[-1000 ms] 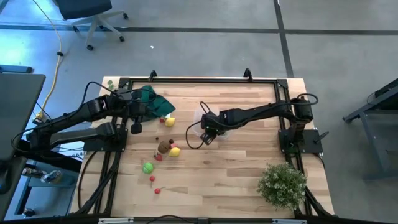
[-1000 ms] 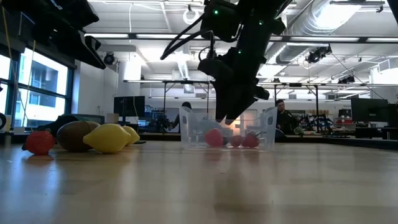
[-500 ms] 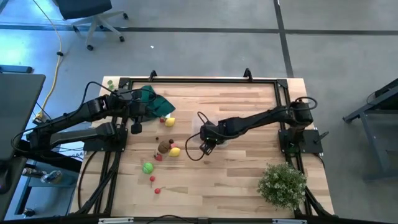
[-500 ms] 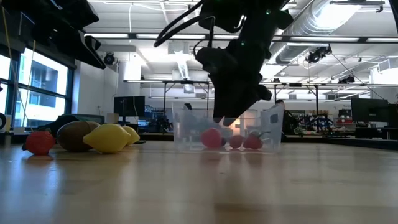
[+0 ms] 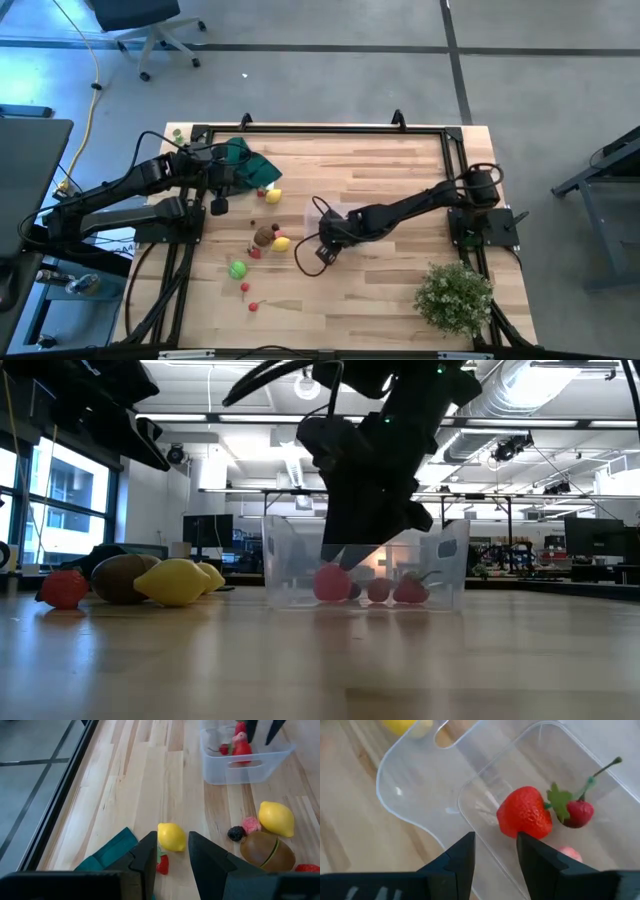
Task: Pick and placing Produce into tupperware
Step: Adjust the transparent bin on the table, then put the top yellow lemon into the transparent bin
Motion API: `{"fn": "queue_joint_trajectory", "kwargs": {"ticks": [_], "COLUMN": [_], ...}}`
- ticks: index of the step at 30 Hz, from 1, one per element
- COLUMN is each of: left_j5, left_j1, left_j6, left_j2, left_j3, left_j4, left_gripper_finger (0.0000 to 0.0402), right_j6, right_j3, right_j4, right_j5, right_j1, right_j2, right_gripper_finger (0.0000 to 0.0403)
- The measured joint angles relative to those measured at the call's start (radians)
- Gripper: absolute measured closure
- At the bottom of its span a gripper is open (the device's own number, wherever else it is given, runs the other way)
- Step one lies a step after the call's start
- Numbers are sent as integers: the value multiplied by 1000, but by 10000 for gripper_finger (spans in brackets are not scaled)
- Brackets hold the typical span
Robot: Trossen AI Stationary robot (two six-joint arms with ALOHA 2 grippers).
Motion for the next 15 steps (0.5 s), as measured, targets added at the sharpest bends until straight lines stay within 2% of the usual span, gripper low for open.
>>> {"fn": "queue_joint_trajectory", "kwargs": {"ticks": [9, 15], "left_j5": [0, 0], "left_j1": [0, 0], "left_j6": [0, 0], "left_j2": [0, 0], "left_j3": [0, 0], "left_j4": [0, 0], "left_gripper_finger": [302, 302], "right_j6": [15, -53], "right_j3": [0, 52], "right_j4": [1, -56], "right_j5": [46, 93], "right_j1": [26, 21], "right_j2": [0, 2], "right_gripper_finger": [268, 268]}}
